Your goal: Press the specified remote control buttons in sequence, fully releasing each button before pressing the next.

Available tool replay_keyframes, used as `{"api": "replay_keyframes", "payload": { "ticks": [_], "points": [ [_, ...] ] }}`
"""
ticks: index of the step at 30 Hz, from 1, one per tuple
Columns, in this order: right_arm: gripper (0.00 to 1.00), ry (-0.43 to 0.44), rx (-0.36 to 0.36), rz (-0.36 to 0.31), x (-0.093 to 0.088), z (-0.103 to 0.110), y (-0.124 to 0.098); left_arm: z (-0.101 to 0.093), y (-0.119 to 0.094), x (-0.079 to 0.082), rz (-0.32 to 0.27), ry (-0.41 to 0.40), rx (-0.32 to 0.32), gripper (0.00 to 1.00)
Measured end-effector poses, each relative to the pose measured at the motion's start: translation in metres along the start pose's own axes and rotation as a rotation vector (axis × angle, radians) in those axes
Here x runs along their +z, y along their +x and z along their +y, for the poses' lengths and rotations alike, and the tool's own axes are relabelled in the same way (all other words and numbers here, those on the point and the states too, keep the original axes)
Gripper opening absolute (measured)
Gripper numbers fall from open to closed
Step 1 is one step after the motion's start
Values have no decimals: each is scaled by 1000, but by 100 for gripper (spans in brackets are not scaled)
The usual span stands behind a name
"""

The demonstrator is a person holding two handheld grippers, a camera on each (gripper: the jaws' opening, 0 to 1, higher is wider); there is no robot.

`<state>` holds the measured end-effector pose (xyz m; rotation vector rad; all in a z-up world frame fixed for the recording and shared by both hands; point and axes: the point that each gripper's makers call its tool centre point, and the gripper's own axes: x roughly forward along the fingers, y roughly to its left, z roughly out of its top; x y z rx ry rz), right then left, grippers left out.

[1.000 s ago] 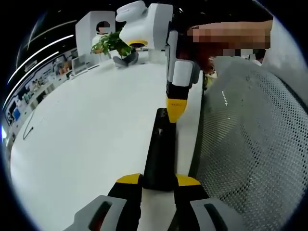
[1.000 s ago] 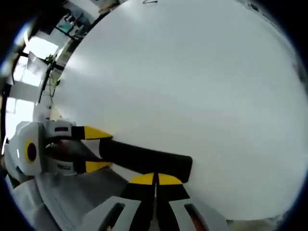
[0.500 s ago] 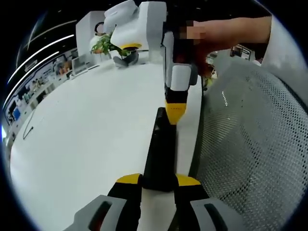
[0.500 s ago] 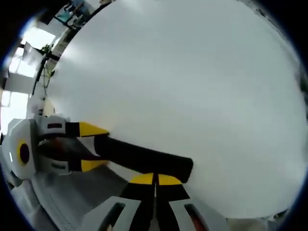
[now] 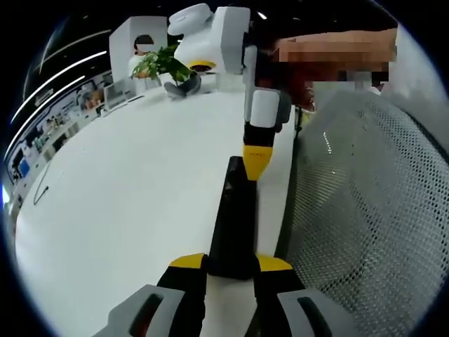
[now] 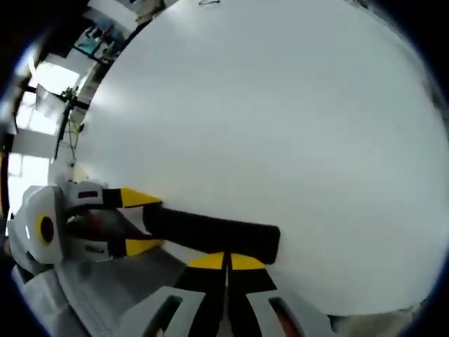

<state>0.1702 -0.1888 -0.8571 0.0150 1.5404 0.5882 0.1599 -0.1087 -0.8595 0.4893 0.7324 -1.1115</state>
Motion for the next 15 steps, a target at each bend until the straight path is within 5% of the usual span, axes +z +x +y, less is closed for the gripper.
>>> {"api": "replay_keyframes", "payload": {
  "ticks": [3, 9, 15],
  "points": [
    [0, 49, 19, 3, 0, 1, 0, -2, 0, 0, 5, 5, -6, 25],
    [0, 11, -5, -57, 13, 3, -7, -6, 0, 0, 10, 23, -24, 24],
    [0, 9, -10, -37, 13, 2, -3, -6, 0, 0, 11, 23, -24, 24]
  ]
}}
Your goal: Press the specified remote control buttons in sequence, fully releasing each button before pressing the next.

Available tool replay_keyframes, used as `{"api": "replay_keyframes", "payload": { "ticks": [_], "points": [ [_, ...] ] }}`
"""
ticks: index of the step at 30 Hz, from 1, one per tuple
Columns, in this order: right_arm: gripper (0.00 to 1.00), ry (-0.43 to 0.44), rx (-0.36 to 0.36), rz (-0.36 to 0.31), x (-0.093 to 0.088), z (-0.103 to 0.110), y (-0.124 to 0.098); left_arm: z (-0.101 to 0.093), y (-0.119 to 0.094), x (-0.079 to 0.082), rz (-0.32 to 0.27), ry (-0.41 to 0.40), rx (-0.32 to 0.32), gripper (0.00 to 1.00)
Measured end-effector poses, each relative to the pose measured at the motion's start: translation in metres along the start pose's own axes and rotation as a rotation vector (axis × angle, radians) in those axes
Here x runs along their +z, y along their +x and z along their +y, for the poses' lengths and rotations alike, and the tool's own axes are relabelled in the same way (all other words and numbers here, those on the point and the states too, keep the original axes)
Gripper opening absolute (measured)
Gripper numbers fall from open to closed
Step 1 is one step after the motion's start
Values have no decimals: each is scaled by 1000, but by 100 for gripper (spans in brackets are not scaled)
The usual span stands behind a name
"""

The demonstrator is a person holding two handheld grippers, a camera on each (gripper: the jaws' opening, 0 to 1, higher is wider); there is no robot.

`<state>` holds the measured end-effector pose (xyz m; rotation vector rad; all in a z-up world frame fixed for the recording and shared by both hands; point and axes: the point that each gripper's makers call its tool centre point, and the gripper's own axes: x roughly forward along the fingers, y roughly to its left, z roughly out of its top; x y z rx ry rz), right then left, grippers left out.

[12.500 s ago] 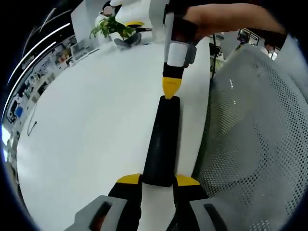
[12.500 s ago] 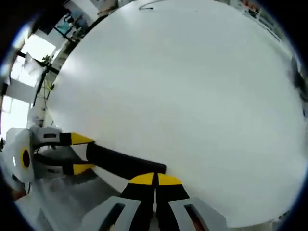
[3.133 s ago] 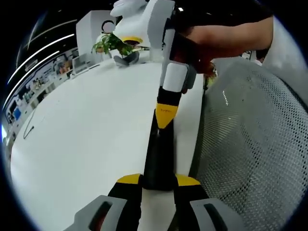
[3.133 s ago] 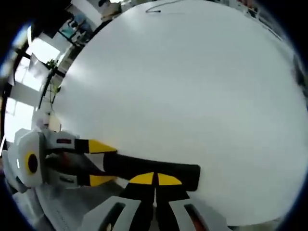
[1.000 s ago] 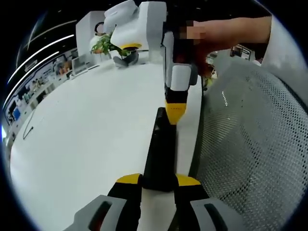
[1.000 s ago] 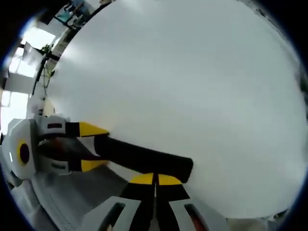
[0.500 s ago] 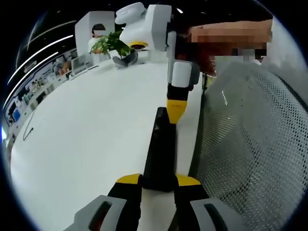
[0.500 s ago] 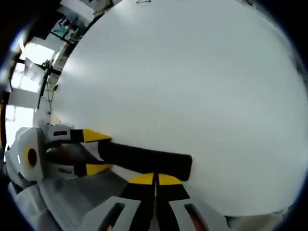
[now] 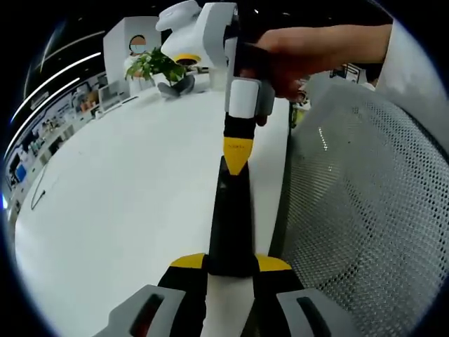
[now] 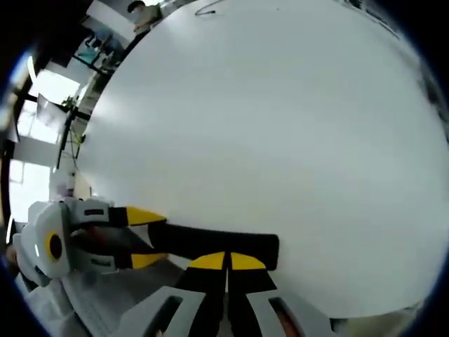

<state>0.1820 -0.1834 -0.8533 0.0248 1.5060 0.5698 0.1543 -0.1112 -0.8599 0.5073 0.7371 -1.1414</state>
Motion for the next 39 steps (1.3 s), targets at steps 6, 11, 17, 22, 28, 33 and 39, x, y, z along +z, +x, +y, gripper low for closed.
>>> {"api": "replay_keyframes", "payload": {
  "ticks": [6, 11, 17, 22, 28, 33, 39],
  "points": [
    [0, -11, -5, 4, 1, 2, 2, 0, 0, 0, -2, 0, 1, 24],
    [0, -59, -41, 4, 2, 2, 4, 1, 0, 0, -2, -1, 3, 24],
    [0, -105, -79, 15, 2, 2, 4, 1, 1, 1, 0, -3, 7, 24],
    [0, -99, -79, 27, 4, 0, 5, 2, 1, 1, -4, -5, 7, 24],
    [0, -114, -88, 53, 3, 0, 5, 2, 1, 1, -7, -2, 8, 24],
    [0, -83, -63, 30, 4, -1, 4, 2, 1, 1, -10, 1, 4, 24],
    [0, -29, -18, 7, 3, -1, 2, 2, 1, 2, -11, 1, 3, 24]
  ]
}}
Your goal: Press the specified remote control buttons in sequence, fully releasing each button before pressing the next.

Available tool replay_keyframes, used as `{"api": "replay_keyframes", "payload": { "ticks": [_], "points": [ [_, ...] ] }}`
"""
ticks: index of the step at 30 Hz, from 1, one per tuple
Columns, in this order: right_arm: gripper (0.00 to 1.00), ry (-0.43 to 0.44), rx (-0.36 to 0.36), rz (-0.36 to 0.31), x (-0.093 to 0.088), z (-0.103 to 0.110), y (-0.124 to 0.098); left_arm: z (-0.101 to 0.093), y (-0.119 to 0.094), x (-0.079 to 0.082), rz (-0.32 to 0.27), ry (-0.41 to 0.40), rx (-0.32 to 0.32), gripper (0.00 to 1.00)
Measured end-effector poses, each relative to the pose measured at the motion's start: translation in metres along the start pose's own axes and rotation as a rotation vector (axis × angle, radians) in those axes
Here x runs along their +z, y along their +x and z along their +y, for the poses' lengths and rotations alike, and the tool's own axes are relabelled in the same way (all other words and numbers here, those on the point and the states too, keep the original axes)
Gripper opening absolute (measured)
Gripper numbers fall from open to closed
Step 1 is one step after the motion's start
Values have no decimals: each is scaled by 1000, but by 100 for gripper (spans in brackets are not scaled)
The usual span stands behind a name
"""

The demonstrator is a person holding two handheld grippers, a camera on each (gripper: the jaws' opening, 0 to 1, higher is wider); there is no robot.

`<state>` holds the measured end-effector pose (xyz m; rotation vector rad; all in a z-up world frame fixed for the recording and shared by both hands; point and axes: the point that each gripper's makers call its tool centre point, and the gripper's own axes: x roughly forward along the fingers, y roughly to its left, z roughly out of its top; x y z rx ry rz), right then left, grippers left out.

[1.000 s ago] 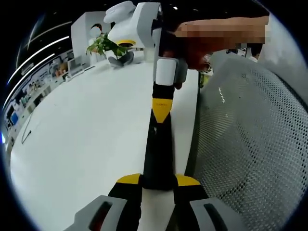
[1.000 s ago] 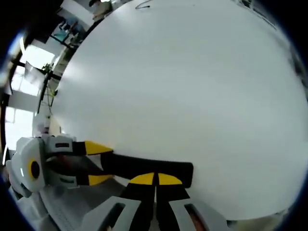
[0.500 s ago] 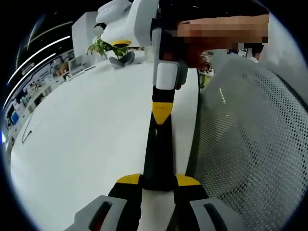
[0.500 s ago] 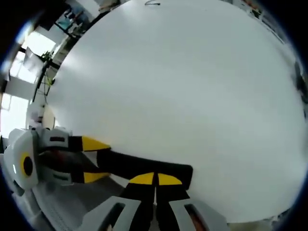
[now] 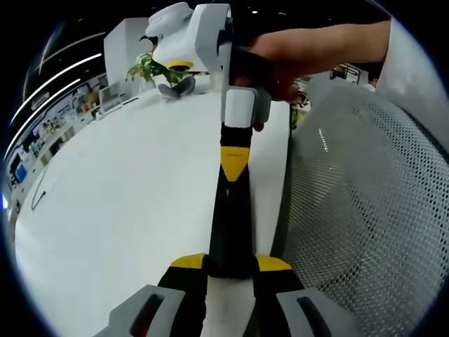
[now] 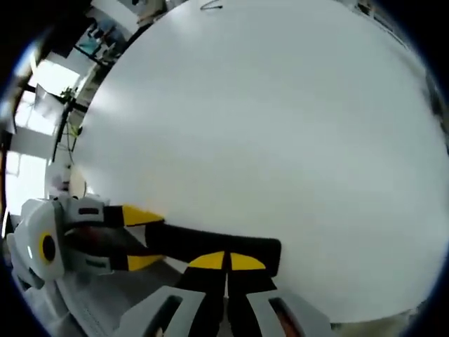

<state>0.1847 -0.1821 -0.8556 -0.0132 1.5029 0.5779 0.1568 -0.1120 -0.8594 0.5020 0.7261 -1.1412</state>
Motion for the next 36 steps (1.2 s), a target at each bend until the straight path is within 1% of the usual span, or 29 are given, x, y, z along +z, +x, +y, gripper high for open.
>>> {"api": "replay_keyframes", "payload": {
  "ticks": [3, 9, 13, 14, 16, 17, 18, 20, 22, 24, 26, 36],
  "points": [
    [0, -1, 7, -5, 1, 1, 1, 0, 0, 0, 1, 1, 1, 24],
    [0, 27, 22, 2, 0, 1, 0, 0, 0, 0, 3, 4, 2, 24],
    [0, 8, 17, 20, -2, 3, -1, -1, 0, 0, -1, 1, 1, 24],
    [0, 9, 18, 15, -1, 3, -2, -1, 0, 0, -3, 0, 1, 24],
    [0, 29, 48, -8, 4, 8, -2, -1, 0, -1, -4, 0, 0, 24],
    [0, 49, 81, -24, 7, 14, -3, -1, 0, -1, -3, 1, 0, 24],
    [0, 63, 104, -25, 8, 17, -3, -1, 0, -1, -4, 1, 0, 24],
    [0, 75, 127, -24, 10, 22, -3, -1, 0, 0, -4, 2, 0, 24],
    [0, 66, 118, -28, 12, 22, -2, -1, 0, 0, -4, 3, 0, 24],
    [0, 31, 88, -38, 14, 20, -2, -1, 0, 0, -3, 4, 0, 24],
    [0, 26, 78, -25, 13, 20, 2, -1, 0, 0, -3, 2, 0, 24],
    [0, 29, 99, -11, 11, 24, 8, -1, 0, 0, 0, 1, 0, 24]
  ]
}}
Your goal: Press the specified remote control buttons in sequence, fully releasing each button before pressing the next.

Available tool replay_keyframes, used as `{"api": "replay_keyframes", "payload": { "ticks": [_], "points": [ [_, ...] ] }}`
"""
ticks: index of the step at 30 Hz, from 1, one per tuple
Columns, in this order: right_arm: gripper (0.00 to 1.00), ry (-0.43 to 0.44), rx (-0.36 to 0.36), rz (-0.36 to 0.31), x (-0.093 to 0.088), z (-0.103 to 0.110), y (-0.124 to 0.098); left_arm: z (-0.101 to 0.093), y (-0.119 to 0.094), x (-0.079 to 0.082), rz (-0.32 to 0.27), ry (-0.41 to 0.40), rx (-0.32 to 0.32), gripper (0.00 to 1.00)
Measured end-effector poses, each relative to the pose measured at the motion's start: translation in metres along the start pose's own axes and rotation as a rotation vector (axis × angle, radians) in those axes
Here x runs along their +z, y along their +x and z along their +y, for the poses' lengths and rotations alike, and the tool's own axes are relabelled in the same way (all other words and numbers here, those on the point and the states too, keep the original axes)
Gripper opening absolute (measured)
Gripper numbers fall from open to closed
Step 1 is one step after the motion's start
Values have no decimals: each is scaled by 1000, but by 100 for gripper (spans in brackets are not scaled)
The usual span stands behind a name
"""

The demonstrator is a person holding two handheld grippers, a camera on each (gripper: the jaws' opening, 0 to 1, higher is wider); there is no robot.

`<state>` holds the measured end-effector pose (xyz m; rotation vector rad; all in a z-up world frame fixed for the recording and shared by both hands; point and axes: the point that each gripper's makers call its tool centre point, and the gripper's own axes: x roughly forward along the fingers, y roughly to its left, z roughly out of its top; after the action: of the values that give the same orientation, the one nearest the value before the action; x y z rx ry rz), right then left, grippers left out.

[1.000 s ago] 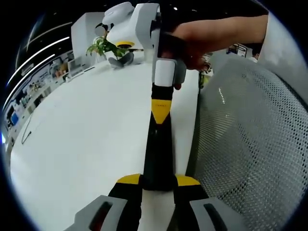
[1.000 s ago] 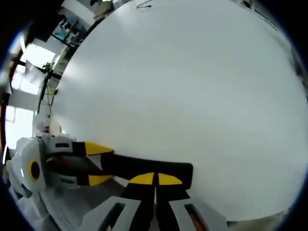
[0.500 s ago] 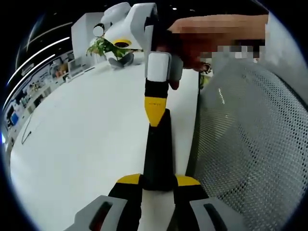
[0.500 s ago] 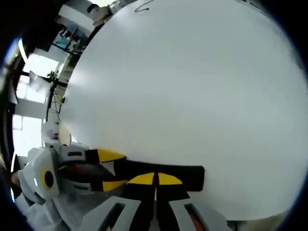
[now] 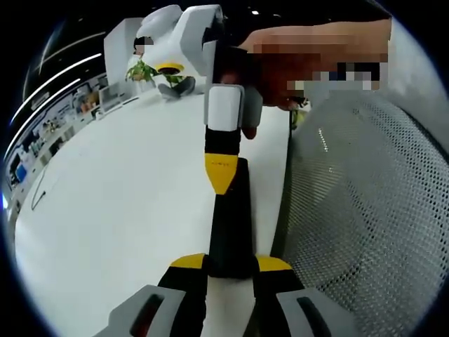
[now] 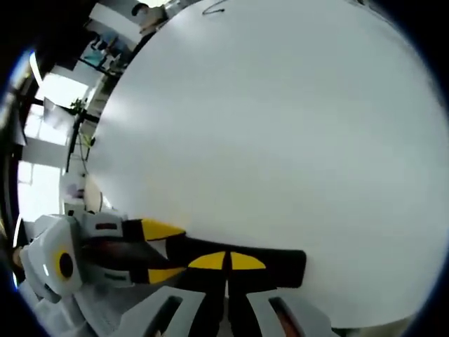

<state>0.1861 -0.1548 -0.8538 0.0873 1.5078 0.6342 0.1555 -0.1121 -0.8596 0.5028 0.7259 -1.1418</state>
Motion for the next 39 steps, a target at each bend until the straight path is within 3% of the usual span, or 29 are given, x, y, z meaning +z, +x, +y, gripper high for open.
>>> {"api": "replay_keyframes", "payload": {
  "ticks": [25, 32, 35, 39],
  "points": [
    [0, -74, -103, 36, 5, -1, 5, 2, 0, 1, -3, -1, 1, 24],
    [0, -61, -77, 26, 5, -2, 4, 2, 0, 0, -2, -1, 2, 24],
    [0, -14, -39, 18, 5, -2, 2, 1, 0, 0, -3, -3, 2, 24],
    [0, -14, -26, -28, 4, -3, -2, 2, 0, 0, -3, -3, 4, 24]
  ]
}}
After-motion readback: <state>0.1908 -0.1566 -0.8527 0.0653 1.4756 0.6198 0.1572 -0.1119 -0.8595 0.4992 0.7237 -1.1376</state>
